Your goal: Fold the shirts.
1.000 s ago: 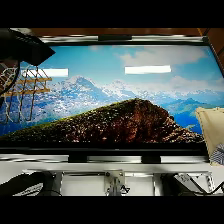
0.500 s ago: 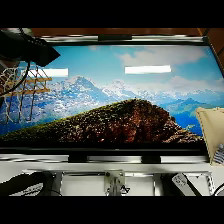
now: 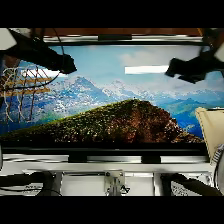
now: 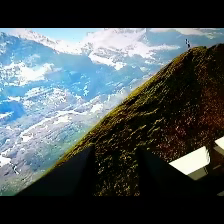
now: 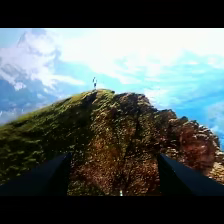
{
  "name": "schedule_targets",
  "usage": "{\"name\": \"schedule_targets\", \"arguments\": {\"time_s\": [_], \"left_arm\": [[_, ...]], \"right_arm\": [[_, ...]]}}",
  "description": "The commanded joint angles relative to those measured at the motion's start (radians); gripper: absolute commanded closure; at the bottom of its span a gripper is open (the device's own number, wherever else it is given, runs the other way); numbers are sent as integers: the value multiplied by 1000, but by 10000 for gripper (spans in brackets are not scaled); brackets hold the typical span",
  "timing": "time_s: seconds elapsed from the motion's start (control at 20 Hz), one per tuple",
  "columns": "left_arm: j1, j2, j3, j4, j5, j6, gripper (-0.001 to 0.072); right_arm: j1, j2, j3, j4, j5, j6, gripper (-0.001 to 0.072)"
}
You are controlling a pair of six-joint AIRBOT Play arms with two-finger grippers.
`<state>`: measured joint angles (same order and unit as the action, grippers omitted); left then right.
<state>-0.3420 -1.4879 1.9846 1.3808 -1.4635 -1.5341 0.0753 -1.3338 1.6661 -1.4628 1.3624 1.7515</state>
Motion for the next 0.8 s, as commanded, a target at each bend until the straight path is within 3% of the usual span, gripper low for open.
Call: {"name": "schedule_targets", "arguments": {"time_s": [0.0, 0.15, 0.4, 0.75], "left_arm": [[-2, -133, 0, 50, -136, -61, 367], [-1, -186, 0, 134, -160, -60, 368], [-8, -180, 0, 134, -81, -52, 370], [-14, -179, 1, 134, -78, -45, 370]], "right_arm": [[156, -102, 0, -54, -2, 10, 72], [172, -124, 0, -41, 32, 9, 71], [171, -124, 0, -28, 16, 9, 72], [171, -124, 0, -28, 16, 9, 71]]}}
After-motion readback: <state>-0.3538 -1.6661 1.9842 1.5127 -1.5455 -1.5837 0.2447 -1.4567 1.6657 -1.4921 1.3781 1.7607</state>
